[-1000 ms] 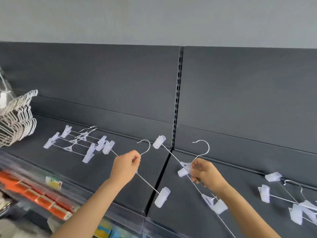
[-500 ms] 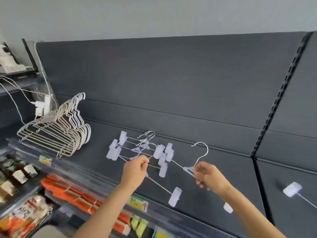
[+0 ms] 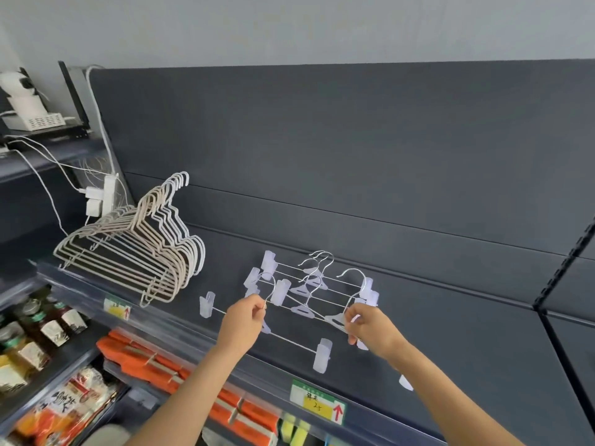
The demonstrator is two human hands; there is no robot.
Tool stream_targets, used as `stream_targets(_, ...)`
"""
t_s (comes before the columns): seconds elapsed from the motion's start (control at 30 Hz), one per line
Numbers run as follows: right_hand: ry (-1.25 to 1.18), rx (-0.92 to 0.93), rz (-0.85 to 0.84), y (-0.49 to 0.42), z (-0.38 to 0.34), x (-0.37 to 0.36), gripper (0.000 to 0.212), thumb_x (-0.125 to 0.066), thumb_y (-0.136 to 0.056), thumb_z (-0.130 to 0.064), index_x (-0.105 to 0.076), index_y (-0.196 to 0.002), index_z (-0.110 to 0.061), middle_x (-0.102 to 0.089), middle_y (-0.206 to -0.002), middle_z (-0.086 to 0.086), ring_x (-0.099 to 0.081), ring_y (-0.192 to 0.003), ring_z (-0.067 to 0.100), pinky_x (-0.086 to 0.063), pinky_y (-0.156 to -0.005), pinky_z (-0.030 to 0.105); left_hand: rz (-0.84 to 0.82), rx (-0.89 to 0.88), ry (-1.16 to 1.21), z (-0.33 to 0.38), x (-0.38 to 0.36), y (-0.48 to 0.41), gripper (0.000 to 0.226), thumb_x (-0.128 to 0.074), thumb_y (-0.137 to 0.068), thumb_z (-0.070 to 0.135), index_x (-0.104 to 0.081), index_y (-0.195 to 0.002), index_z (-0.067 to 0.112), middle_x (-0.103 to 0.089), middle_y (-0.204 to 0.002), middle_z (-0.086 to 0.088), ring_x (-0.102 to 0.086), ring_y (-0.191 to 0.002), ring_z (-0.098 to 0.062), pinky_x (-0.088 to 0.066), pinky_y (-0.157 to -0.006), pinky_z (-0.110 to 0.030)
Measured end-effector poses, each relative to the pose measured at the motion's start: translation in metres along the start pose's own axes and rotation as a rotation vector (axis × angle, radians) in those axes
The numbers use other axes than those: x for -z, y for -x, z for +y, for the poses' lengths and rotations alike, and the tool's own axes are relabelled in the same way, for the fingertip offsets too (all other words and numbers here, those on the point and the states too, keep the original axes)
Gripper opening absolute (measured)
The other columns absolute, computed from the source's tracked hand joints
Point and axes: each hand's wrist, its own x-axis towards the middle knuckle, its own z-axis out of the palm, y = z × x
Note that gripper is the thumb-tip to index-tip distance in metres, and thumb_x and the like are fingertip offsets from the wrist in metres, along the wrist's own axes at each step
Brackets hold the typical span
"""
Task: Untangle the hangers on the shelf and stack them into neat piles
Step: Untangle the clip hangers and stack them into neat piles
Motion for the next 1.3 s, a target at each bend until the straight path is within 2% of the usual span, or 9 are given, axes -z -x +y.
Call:
stream_targets(0.17, 0.062, 0.009, -0.015, -0.022, -0.02, -0.022, 0.025, -0.044, -0.088, -0.005, -0.046, -0.071, -0.024, -0.056, -0.059, -0.003, -0.051, -0.066, 0.014, -0.04, -0.062, 0.021, -0.037, -0.019, 0.005, -0.011, 0.0, -0.006, 0.018, -0.053, -0.089, 0.005, -0.053, -0.076, 0.018, -0.063, -0.078, -0.003, -0.06, -0.075, -0.021, -0.05, -0.071, -0.031)
stream_targets(0.27, 0.138, 0.014, -0.03, -0.034, -0.029, -0.033, 0.028, -0.045, -0.087, -0.005, -0.045, -0.068, -0.026, -0.054, -0.058, -0.004, -0.051, -0.061, 0.012, -0.038, -0.054, 0.016, -0.071, -0.035, 0.018, -0.016, -0.001, -0.008, 0.019, -0.053, -0.09, 0.006, -0.052, -0.077, 0.02, -0.061, -0.078, 0.001, -0.06, -0.075, -0.016, -0.046, -0.067, -0.02)
stream_targets(0.4, 0.212, 0.005, -0.025, -0.046, -0.036, -0.039, 0.019, -0.044, -0.086, -0.008, -0.059, -0.087, -0.02, -0.054, -0.058, -0.006, -0.054, -0.063, 0.014, -0.036, -0.048, 0.018, -0.163, -0.055, 0.003, -0.024, 0.002, -0.015, 0.03, -0.047, -0.091, 0.005, -0.046, -0.07, 0.026, -0.053, -0.071, 0.004, -0.049, -0.066, -0.011, -0.041, -0.062, -0.016)
stream_targets(0.57, 0.214, -0.012, -0.008, -0.051, -0.03, -0.042, 0.022, -0.045, -0.087, -0.006, -0.062, -0.098, -0.013, -0.057, -0.063, -0.001, -0.055, -0.071, 0.018, -0.039, -0.053, 0.017, -0.211, -0.053, -0.013, -0.033, 0.007, -0.025, 0.016, -0.045, -0.092, 0.006, -0.05, -0.08, 0.016, -0.055, -0.076, -0.004, -0.045, -0.069, -0.017, -0.039, -0.06, -0.017)
stream_targets(0.77, 0.208, 0.013, 0.044, -0.052, -0.029, -0.06, 0.022, -0.049, -0.091, -0.007, -0.061, -0.11, -0.01, -0.066, -0.106, 0.015, -0.052, -0.081, 0.019, -0.044, -0.079, 0.023, -0.18, -0.074, -0.003, -0.033, 0.003, -0.03, 0.016, -0.05, -0.091, 0.008, -0.053, -0.08, 0.02, -0.058, -0.077, 0.0, -0.051, -0.069, -0.013, -0.041, -0.061, -0.014)
stream_targets(0.9, 0.193, 0.032, 0.055, -0.05, -0.032, -0.064, 0.033, -0.042, -0.091, 0.002, -0.063, -0.115, -0.006, -0.065, -0.117, 0.013, -0.06, -0.103, 0.026, -0.044, -0.094, 0.025, -0.154, -0.07, -0.028, -0.032, -0.003, -0.032, 0.013, -0.051, -0.092, 0.01, -0.054, -0.082, 0.019, -0.058, -0.078, 0.001, -0.053, -0.069, -0.01, -0.041, -0.06, -0.01)
stream_targets(1.03, 0.304, 0.116, 0.099, -0.032, -0.022, -0.057, 0.035, -0.039, -0.093, -0.001, -0.059, -0.122, -0.007, -0.062, -0.124, 0.009, -0.057, -0.113, 0.025, -0.043, -0.098, 0.026, -0.095, -0.069, -0.042, -0.031, -0.01, -0.031, 0.01, -0.051, -0.092, 0.008, -0.061, -0.09, 0.009, -0.058, -0.076, 0.002, -0.055, -0.069, -0.013, -0.047, -0.068, -0.02)
stream_targets(1.13, 0.414, 0.153, 0.27, -0.01, 0.002, -0.048, 0.032, -0.047, -0.092, -0.009, -0.059, -0.122, -0.013, -0.059, -0.125, 0.004, -0.053, -0.115, 0.022, -0.044, -0.097, 0.027, -0.05, -0.08, -0.055, -0.029, -0.017, -0.026, 0.013, -0.049, -0.092, 0.006, -0.061, -0.085, 0.009, -0.057, -0.072, 0.002, -0.054, -0.069, -0.016, -0.046, -0.069, -0.024)
stream_targets(1.3, 0.488, 0.019, 0.437, 0.018, 0.034, -0.039, 0.037, -0.054, -0.091, -0.033, -0.054, -0.127, -0.025, -0.051, -0.127, -0.001, -0.048, -0.114, 0.015, -0.045, -0.092, 0.021, 0.0, -0.136, -0.102, -0.019, -0.033, -0.018, 0.017, -0.048, -0.089, 0.001, -0.065, -0.088, 0.002, -0.053, -0.083, 0.0, -0.055, -0.086, -0.023, -0.048, -0.079, -0.032)
